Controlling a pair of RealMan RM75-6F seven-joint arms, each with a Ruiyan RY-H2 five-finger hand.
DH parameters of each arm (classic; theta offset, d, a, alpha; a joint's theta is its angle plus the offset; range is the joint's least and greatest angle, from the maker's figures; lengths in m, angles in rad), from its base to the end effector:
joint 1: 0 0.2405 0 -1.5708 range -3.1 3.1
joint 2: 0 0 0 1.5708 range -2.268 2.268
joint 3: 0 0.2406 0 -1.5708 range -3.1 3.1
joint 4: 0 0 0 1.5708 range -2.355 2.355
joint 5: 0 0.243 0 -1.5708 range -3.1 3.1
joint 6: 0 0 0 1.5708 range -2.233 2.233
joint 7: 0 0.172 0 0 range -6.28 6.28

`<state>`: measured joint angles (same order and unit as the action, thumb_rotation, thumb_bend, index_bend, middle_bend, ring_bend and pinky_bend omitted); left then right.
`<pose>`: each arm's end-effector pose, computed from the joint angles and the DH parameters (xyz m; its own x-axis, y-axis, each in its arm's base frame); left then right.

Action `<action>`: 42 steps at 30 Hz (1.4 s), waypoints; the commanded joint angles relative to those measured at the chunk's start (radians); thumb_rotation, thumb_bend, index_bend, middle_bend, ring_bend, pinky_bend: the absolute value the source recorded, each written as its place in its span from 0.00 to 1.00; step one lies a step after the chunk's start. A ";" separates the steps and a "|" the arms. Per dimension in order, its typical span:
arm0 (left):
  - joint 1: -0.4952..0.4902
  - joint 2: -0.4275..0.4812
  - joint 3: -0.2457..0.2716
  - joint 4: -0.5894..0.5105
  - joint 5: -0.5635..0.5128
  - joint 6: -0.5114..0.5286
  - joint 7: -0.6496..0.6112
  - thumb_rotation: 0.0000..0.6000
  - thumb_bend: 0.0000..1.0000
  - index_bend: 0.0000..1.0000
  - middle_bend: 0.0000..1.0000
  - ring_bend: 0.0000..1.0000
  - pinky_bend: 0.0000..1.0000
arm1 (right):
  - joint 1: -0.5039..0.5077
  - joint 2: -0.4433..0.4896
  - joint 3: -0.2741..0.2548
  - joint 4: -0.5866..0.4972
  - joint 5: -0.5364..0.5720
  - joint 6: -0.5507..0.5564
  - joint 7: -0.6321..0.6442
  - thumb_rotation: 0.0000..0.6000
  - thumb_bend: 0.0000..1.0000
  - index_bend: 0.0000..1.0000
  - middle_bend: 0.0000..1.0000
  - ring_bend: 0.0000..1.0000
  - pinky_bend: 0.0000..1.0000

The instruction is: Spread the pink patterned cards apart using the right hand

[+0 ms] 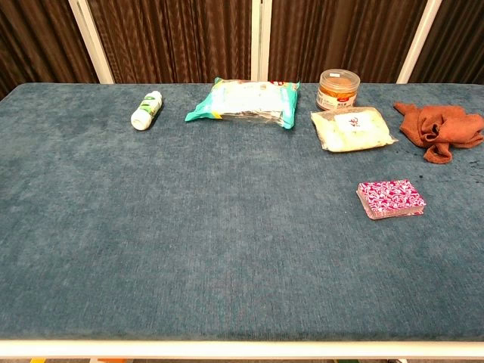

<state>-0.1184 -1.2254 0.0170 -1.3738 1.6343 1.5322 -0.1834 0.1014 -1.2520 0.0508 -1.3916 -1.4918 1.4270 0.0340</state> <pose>-0.3247 0.2071 0.0998 0.3584 0.0243 0.9333 0.9221 -0.1657 -0.3498 -0.3449 -0.2188 0.0957 0.4415 -0.0456 0.8961 -0.8970 0.0001 0.4419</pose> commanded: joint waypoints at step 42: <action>0.003 -0.005 0.005 0.015 0.001 0.010 -0.024 1.00 0.02 0.11 0.10 0.00 0.13 | 0.148 0.013 0.006 -0.110 0.015 -0.224 -0.119 1.00 0.13 0.11 0.14 0.78 0.83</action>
<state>-0.1159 -1.2297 0.0214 -1.3579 1.6347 1.5425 -0.2077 0.2159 -1.2267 0.0454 -1.4785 -1.5019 1.2327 -0.0253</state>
